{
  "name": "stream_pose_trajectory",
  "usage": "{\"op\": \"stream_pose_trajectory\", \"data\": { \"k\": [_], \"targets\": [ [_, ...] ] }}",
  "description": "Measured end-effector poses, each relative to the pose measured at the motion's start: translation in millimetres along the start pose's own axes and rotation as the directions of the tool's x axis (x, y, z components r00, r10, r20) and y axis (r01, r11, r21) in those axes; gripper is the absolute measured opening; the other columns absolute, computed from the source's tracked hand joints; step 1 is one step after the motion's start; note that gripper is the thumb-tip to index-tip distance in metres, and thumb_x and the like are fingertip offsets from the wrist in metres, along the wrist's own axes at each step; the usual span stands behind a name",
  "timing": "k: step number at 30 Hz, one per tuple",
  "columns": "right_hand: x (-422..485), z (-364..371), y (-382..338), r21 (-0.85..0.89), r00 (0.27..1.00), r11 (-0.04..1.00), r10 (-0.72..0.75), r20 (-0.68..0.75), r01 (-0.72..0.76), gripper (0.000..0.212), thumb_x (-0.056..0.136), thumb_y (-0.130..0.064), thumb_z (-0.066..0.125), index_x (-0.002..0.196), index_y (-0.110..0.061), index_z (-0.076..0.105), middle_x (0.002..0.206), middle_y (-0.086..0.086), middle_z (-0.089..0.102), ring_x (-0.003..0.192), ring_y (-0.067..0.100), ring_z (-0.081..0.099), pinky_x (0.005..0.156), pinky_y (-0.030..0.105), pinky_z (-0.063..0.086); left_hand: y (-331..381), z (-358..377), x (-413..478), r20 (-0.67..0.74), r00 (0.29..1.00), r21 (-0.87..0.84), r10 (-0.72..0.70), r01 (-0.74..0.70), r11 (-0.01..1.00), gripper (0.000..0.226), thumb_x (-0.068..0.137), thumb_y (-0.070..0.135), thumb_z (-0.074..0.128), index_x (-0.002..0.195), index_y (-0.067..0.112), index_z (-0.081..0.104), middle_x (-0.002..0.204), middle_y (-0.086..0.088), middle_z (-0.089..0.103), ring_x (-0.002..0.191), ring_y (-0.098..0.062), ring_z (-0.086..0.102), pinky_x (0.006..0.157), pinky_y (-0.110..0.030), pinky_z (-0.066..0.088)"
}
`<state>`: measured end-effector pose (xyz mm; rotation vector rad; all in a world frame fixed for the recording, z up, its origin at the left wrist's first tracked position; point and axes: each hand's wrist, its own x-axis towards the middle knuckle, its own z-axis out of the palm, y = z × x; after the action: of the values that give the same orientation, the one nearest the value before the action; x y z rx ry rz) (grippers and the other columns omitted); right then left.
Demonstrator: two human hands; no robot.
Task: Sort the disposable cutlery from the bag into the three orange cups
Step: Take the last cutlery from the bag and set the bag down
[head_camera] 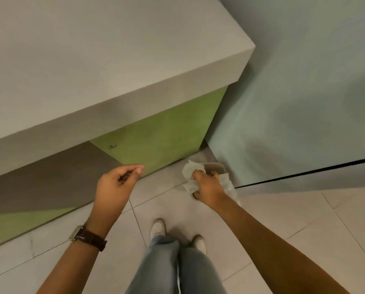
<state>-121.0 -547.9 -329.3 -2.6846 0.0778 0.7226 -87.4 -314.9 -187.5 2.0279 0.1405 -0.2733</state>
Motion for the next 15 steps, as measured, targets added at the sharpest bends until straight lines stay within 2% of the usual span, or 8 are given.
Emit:
{"op": "stream_pose_trajectory", "data": {
  "k": [4, 6, 7, 9, 12, 14, 15],
  "targets": [
    [78, 78, 65, 0.017, 0.996, 0.996, 0.084, 0.039, -0.085, 0.045, 0.082, -0.018, 0.058, 0.126, -0.017, 0.046, 0.138, 0.013, 0.031, 0.121, 0.037, 0.038, 0.104, 0.041, 0.035, -78, 68, 56, 0.059, 0.998, 0.026, 0.005, -0.007, 1.0, 0.024, 0.085, 0.017, 0.065, 0.075, 0.038, 0.068, 0.078, 0.021, 0.07, 0.074, 0.005, 0.061, 0.069, -0.002, 0.044],
    [117, 116, 91, 0.039, 0.988, 0.991, 0.127, 0.085, -0.131, 0.049, 0.086, -0.021, 0.055, 0.132, -0.017, 0.04, 0.144, 0.014, 0.024, 0.13, 0.038, 0.031, 0.11, 0.045, 0.03, -114, 96, 82, 0.072, 0.997, 0.042, 0.027, -0.03, 0.999, 0.028, 0.084, 0.017, 0.065, 0.072, 0.042, 0.066, 0.074, 0.029, 0.068, 0.07, 0.0, 0.06, 0.067, -0.005, 0.044],
    [134, 134, 103, -0.006, 0.984, 0.991, 0.13, 0.118, -0.131, 0.053, 0.087, -0.022, 0.054, 0.136, -0.017, 0.036, 0.147, 0.013, 0.019, 0.135, 0.039, 0.027, 0.114, 0.048, 0.025, -131, 109, 94, 0.079, 0.996, 0.046, 0.036, -0.04, 0.998, 0.031, 0.084, 0.017, 0.065, 0.07, 0.044, 0.067, 0.075, 0.031, 0.068, 0.068, -0.002, 0.059, 0.066, -0.007, 0.044],
    [162, 169, 123, -0.137, 0.974, 0.986, 0.119, 0.192, -0.093, 0.064, 0.088, -0.028, 0.056, 0.144, -0.019, 0.027, 0.154, 0.011, 0.011, 0.141, 0.035, 0.017, 0.116, 0.056, 0.009, -161, 129, 114, 0.098, 0.994, 0.053, 0.057, -0.062, 0.997, 0.033, 0.084, 0.018, 0.066, 0.068, 0.047, 0.068, 0.079, 0.024, 0.07, 0.071, -0.01, 0.062, 0.07, -0.014, 0.048],
    [187, 220, 149, -0.105, 0.903, 0.97, 0.243, 0.354, -0.22, 0.081, 0.083, -0.05, 0.058, 0.149, -0.024, 0.019, 0.159, 0.009, 0.007, 0.145, 0.036, 0.007, 0.114, 0.06, 0.001, -195, 149, 133, 0.122, 0.99, 0.075, 0.064, -0.073, 0.995, 0.022, 0.08, 0.025, 0.071, 0.072, 0.046, 0.07, 0.083, 0.002, 0.073, 0.081, -0.032, 0.063, 0.076, -0.037, 0.053],
    [194, 234, 154, -0.141, 0.901, 0.96, 0.276, 0.336, -0.242, 0.078, 0.08, -0.061, 0.047, 0.147, -0.031, 0.02, 0.157, 0.006, 0.017, 0.143, 0.038, 0.013, 0.111, 0.065, -0.002, -206, 152, 138, 0.141, 0.988, 0.106, 0.063, -0.078, 0.991, 0.021, 0.081, 0.026, 0.069, 0.071, 0.044, 0.069, 0.082, 0.001, 0.073, 0.081, -0.033, 0.063, 0.076, -0.038, 0.052],
    [194, 232, 151, -0.224, 0.922, 0.954, 0.259, 0.288, -0.198, 0.074, 0.08, -0.063, 0.039, 0.145, -0.033, 0.021, 0.155, 0.004, 0.023, 0.142, 0.038, 0.016, 0.108, 0.067, -0.005, -206, 150, 137, 0.149, 0.987, 0.121, 0.055, -0.073, 0.99, 0.021, 0.082, 0.027, 0.067, 0.071, 0.044, 0.069, 0.081, -0.001, 0.073, 0.081, -0.033, 0.064, 0.075, -0.038, 0.052]
  ]
}}
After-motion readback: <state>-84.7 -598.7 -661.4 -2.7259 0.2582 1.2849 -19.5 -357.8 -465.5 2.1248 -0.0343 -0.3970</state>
